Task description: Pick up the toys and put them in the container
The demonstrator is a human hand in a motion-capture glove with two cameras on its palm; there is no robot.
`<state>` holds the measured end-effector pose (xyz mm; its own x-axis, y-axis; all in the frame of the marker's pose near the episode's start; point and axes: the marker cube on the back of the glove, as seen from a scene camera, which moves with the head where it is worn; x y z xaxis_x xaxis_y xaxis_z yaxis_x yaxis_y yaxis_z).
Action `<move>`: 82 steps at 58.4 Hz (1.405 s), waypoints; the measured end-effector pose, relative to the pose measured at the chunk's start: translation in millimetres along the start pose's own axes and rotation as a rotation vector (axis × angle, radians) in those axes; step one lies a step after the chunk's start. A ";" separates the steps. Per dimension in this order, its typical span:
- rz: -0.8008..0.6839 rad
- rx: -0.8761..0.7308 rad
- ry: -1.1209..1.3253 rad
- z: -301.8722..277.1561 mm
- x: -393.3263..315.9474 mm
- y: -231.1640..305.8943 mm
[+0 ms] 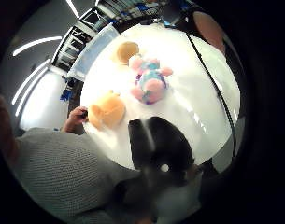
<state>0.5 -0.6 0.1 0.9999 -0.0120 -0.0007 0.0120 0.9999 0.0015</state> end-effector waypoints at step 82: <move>0.062 -0.383 0.097 119.7 -108.7 -114.7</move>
<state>-109.5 -114.2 119.7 0.9938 0.0300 -0.1068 -0.0675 0.9273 -0.3681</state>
